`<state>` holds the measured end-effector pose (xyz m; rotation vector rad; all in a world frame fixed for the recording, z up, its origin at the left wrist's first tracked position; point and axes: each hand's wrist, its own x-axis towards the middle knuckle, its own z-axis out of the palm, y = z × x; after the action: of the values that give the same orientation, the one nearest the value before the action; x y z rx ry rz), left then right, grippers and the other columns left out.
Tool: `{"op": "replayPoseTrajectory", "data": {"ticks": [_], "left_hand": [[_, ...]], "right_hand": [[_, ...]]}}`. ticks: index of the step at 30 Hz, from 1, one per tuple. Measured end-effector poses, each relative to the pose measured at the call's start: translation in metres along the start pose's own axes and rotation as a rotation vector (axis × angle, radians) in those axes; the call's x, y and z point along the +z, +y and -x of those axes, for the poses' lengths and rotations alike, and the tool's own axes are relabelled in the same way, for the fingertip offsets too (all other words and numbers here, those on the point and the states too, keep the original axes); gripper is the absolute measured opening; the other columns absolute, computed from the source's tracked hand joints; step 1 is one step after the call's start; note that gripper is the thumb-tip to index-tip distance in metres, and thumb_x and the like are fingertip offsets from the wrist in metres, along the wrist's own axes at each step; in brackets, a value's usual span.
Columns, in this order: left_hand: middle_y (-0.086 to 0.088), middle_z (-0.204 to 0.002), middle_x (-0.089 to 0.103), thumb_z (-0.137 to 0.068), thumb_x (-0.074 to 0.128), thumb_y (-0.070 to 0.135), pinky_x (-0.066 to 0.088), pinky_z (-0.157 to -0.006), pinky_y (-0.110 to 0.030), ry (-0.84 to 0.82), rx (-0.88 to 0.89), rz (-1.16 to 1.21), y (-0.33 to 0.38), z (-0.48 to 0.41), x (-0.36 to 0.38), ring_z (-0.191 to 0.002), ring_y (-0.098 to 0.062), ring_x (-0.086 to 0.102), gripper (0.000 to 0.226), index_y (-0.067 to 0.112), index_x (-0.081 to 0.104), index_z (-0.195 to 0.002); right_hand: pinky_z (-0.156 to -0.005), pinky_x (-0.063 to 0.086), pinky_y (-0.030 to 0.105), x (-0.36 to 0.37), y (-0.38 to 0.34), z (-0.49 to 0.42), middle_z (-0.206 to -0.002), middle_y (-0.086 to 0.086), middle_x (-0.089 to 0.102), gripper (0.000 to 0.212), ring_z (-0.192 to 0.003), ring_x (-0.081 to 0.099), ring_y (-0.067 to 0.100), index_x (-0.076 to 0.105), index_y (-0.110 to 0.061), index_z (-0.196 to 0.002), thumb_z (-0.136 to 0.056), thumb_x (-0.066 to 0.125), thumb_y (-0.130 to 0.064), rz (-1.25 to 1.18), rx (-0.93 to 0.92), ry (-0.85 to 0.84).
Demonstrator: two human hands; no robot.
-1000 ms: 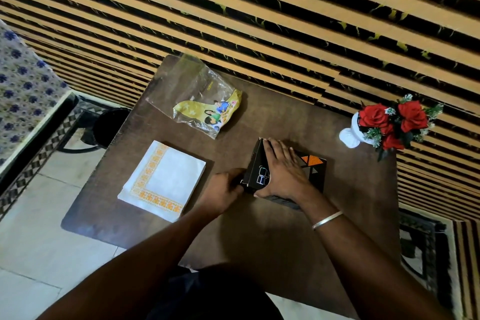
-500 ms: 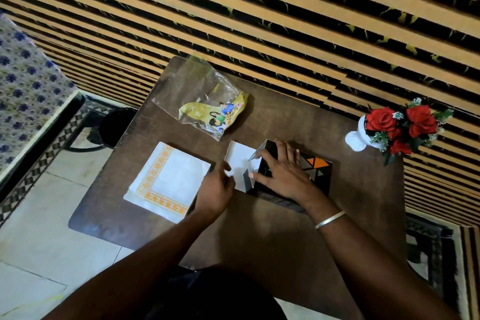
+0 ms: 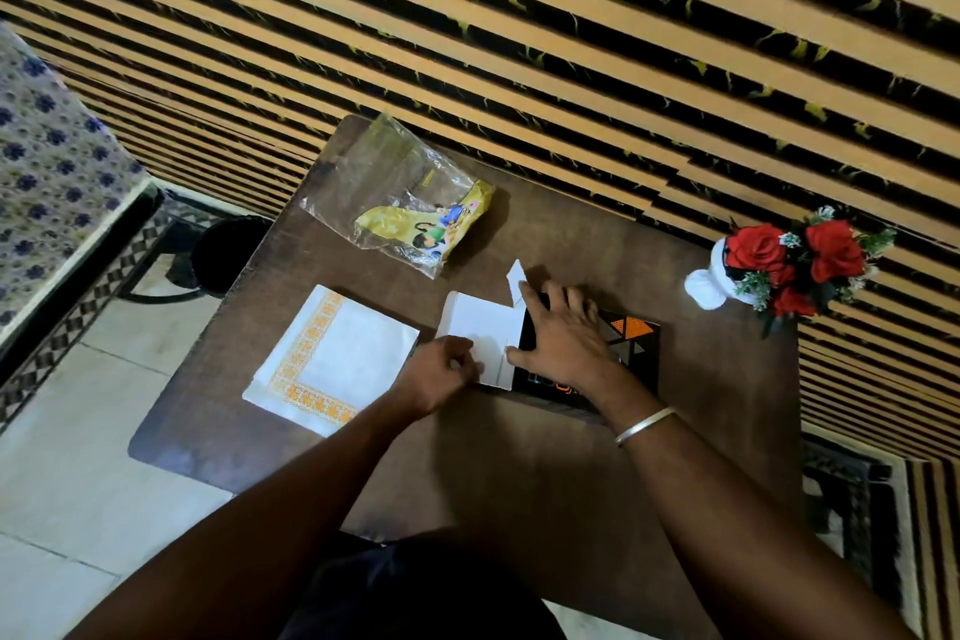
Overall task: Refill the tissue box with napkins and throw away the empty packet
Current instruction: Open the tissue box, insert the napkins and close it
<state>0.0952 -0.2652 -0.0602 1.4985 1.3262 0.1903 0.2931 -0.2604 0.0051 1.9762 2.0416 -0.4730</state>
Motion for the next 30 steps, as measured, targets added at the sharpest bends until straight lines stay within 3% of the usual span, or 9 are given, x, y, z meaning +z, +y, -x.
{"op": "replayPoseTrajectory", "data": {"ticks": [3,5,9,13,17,23,25,27,30], "left_hand": [[0.005,-0.141,0.054,-0.078,0.079,0.037,0.038,-0.095,-0.024,-0.038,0.018,-0.051,0.000,0.003,0.003,-0.122,-0.017,0.053,0.025,0.018,0.069,-0.090],[0.005,-0.144,0.049,-0.069,0.085,0.041,0.037,-0.093,-0.023,-0.060,0.035,-0.048,-0.001,0.005,0.005,-0.121,-0.012,0.047,0.040,0.023,0.066,-0.099],[0.002,-0.153,0.037,-0.060,0.085,0.058,0.034,-0.109,-0.032,-0.055,0.039,-0.121,0.000,0.006,0.014,-0.139,-0.019,0.035,0.066,0.023,0.061,-0.111],[-0.001,-0.155,0.034,-0.059,0.079,0.068,0.032,-0.114,-0.034,0.029,-0.003,-0.176,0.002,0.004,0.025,-0.143,-0.019,0.031,0.082,0.019,0.059,-0.122],[-0.001,-0.158,0.031,-0.072,0.075,0.059,0.030,-0.117,-0.033,0.044,-0.018,-0.242,0.001,0.000,0.031,-0.146,-0.018,0.026,0.079,0.013,0.055,-0.134],[-0.005,-0.158,0.029,-0.077,0.075,0.051,0.028,-0.119,-0.035,-0.004,0.037,-0.276,0.006,0.000,0.023,-0.146,-0.022,0.028,0.079,0.013,0.049,-0.142],[-0.005,-0.155,0.033,-0.083,0.071,0.045,0.035,-0.112,-0.031,0.088,0.113,-0.233,0.008,0.005,0.006,-0.139,-0.024,0.039,0.069,0.017,0.048,-0.141],[-0.005,-0.146,0.041,-0.088,0.064,0.044,0.040,-0.100,-0.027,0.379,0.183,-0.223,0.003,0.014,-0.022,-0.127,-0.024,0.048,0.055,0.019,0.051,-0.136],[-0.015,-0.140,0.044,-0.082,0.070,0.041,0.042,-0.103,-0.043,0.726,0.010,-0.205,-0.027,0.021,-0.072,-0.126,-0.035,0.047,0.066,0.015,0.046,-0.138]], "right_hand": [[-0.114,0.029,0.055,-0.008,0.003,-0.005,-0.154,0.010,0.025,0.103,-0.138,0.027,0.034,0.017,-0.021,-0.154,-0.075,0.063,-0.068,-0.001,-0.008,-0.025],[-0.116,0.029,0.054,-0.012,0.006,-0.009,-0.158,0.009,0.020,0.107,-0.143,0.022,0.033,0.020,-0.019,-0.153,-0.072,0.066,-0.071,-0.020,0.004,-0.051],[-0.120,0.018,0.057,-0.015,0.012,-0.013,-0.167,0.001,0.000,0.117,-0.152,0.006,0.033,0.025,-0.017,-0.152,-0.063,0.064,-0.083,-0.047,0.004,-0.064],[-0.122,0.012,0.055,-0.014,0.018,-0.007,-0.167,0.003,0.007,0.135,-0.154,0.006,0.026,0.007,-0.018,-0.157,-0.055,0.064,-0.087,-0.067,-0.017,-0.141],[-0.124,0.001,0.055,-0.006,0.023,0.003,-0.167,0.010,-0.005,0.160,-0.155,-0.007,0.029,-0.023,-0.026,-0.153,-0.039,0.070,-0.089,-0.029,-0.084,-0.197],[-0.121,0.003,0.062,0.010,0.016,0.003,-0.163,0.021,0.001,0.156,-0.152,0.000,0.042,-0.028,-0.021,-0.151,-0.048,0.073,-0.080,0.098,-0.102,-0.134],[-0.121,0.005,0.062,0.011,0.016,0.002,-0.162,0.021,0.003,0.155,-0.151,0.003,0.042,-0.026,-0.021,-0.151,-0.048,0.074,-0.077,0.096,-0.103,-0.130],[-0.120,0.006,0.063,0.012,0.016,0.001,-0.162,0.021,0.004,0.154,-0.151,0.004,0.042,-0.026,-0.022,-0.151,-0.048,0.073,-0.078,0.110,-0.109,-0.122],[-0.121,0.006,0.063,0.013,0.016,-0.001,-0.163,0.020,0.004,0.153,-0.151,0.003,0.042,-0.027,-0.022,-0.151,-0.049,0.073,-0.079,0.124,-0.113,-0.120]]}}
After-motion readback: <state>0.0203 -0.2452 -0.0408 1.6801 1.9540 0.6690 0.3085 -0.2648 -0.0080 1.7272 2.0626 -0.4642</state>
